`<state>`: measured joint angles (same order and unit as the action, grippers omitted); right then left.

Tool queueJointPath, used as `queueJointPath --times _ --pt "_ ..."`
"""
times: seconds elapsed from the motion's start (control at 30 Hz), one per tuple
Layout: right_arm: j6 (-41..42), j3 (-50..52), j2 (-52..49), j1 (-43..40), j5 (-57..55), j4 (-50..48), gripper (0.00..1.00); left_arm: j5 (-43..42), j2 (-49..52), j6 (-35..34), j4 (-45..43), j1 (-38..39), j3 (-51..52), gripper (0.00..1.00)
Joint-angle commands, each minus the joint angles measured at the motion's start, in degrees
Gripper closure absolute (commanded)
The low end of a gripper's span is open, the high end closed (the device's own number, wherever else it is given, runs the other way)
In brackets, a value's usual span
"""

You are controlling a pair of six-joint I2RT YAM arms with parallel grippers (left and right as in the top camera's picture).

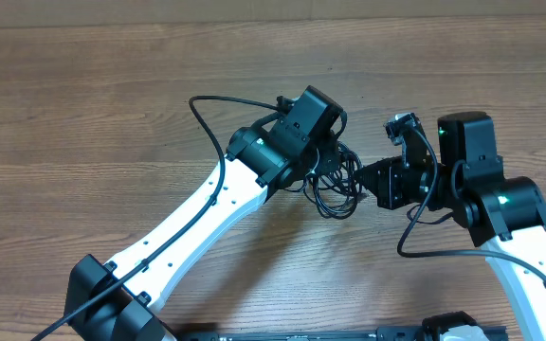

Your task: Untangle cables

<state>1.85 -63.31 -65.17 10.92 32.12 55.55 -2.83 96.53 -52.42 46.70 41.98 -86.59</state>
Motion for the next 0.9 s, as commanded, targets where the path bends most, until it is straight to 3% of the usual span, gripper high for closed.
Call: queueJointPath --times 0.0,0.53,0.6,0.67,0.87 --pt "-0.4 -1.3 2.5 0.3 2.1 -0.1 0.96 3.5 -0.3 -2.6 0.0 0.0 -0.1 0.96" --pt "-0.2 -1.2 3.1 0.3 -0.7 0.1 0.96 3.2 -0.3 -3.3 0.1 0.0 -0.1 0.96" --pt "-0.2 -1.2 3.1 0.3 -1.4 0.4 0.85 2.6 -0.3 -3.3 0.1 0.0 -0.1 0.96" --pt "-0.2 -1.2 3.1 0.3 -3.5 1.3 0.66 1.1 -0.3 -2.8 -0.2 0.0 -0.1 0.96" --pt "-0.2 -1.1 2.1 0.3 -9.1 2.8 0.47 -1.9 -0.3 4.3 -2.0 0.0 -0.2 0.96"
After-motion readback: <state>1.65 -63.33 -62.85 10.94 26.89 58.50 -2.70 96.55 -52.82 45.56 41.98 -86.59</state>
